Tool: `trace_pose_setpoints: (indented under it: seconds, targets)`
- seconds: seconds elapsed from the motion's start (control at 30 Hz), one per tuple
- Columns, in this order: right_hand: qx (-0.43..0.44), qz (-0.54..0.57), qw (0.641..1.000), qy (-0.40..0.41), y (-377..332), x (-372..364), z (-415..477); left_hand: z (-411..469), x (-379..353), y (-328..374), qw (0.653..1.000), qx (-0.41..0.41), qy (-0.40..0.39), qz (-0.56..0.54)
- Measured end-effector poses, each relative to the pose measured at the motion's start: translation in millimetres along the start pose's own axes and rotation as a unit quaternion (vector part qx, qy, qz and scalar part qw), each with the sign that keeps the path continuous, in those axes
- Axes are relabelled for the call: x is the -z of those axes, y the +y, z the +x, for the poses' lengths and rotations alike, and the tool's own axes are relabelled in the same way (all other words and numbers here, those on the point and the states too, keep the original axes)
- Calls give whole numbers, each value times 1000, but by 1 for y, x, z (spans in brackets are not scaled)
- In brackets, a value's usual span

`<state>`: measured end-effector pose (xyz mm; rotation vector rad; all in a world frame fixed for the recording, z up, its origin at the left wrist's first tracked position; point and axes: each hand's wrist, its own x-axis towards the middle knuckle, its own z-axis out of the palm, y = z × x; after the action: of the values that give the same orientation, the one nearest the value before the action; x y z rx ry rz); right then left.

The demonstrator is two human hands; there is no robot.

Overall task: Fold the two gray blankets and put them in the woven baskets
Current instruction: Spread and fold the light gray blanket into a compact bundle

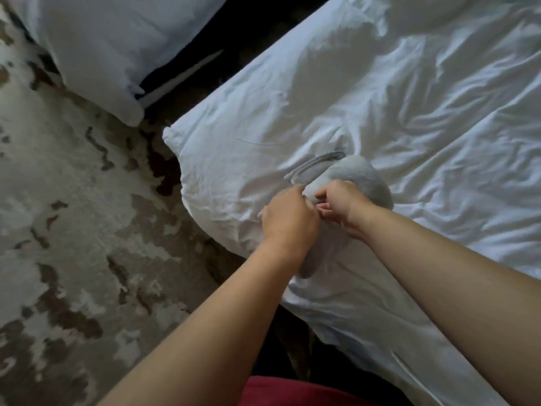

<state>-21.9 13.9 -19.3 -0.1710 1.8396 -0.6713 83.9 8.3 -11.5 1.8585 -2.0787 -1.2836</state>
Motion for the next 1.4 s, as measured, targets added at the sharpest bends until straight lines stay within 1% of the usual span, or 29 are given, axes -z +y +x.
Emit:
trace_pose_setpoints:
  seconds: [0.07, 0.17, 0.23, 0.27, 0.3, 0.33, 0.37, 0.4, 0.43, 0.47, 0.5, 0.53, 0.6, 0.67, 0.73, 0.77, 0.83, 0.87, 0.9, 0.97, 1.1, 1.23, 1.3, 1.37, 1.4]
  targets:
    - [-16, -6, 998, -64, -5, 9, -3, -8, -16, 13, 1000, 23, 4, 7]
    - [-21, -13, 990, -140, -9, 23, -4, -9, -45, 19, 996, 55, -6, 66]
    - [-12, -21, 988, -151, -10, 30, 0, -3, -59, 10, 992, 64, -4, 111]
    - [4, -57, 989, -137, -11, 32, 4, 0, -64, 4, 990, 64, -3, 129]
    - [39, -144, 983, -106, -10, 34, 8, 4, -69, -2, 988, 58, 1, 145]
    - [86, -283, 953, -60, -9, 36, 15, 8, -73, -6, 987, 49, 8, 156]
    - [149, -417, 897, 2, -6, 37, 22, 13, -76, -9, 986, 40, 20, 163]
    - [218, -504, 834, 63, 0, 38, 28, 19, -77, -12, 985, 36, 34, 166]
    - [270, -546, 786, 105, 6, 38, 31, 27, -76, -15, 984, 37, 48, 166]
    - [316, -561, 754, 129, 11, 39, 35, 34, -75, -19, 984, 40, 61, 165]
    - [352, -566, 732, 141, 16, 39, 40, 41, -74, -23, 983, 42, 74, 166]
    - [373, -566, 721, 145, 19, 41, 47, 47, -74, -27, 981, 43, 86, 166]
    - [408, -546, 716, 152, 24, 41, 61, 55, -74, -33, 979, 40, 112, 165]
    - [422, -497, 738, 174, 24, 40, 74, 60, -77, -37, 977, 35, 136, 160]
    - [420, -440, 768, 200, 23, 37, 88, 64, -81, -41, 977, 31, 151, 147]
    - [406, -408, 790, 210, 21, 36, 97, 67, -83, -43, 977, 31, 154, 141]
    - [350, -364, 835, 220, 15, 35, 116, 73, -88, -48, 978, 34, 159, 127]
    - [326, -354, 847, 225, 13, 34, 126, 76, -90, -50, 978, 35, 164, 121]
    - [314, -351, 852, 230, 13, 33, 134, 81, -92, -51, 978, 33, 171, 118]
    - [323, -354, 843, 244, 16, 30, 149, 91, -98, -54, 974, 21, 192, 115]
    - [405, -330, 806, 279, 35, 13, 188, 119, -118, -77, 967, 2, 241, 86]
    - [418, -386, 769, 293, 58, 3, 243, 152, -155, -98, 960, 7, 260, 105]
    - [437, -388, 757, 293, 61, 0, 251, 157, -160, -99, 955, 10, 271, 117]
    - [444, -376, 759, 293, 55, 2, 245, 153, -152, -93, 959, 14, 259, 112]
    - [435, -373, 769, 285, 49, 3, 238, 150, -146, -89, 962, 19, 252, 106]
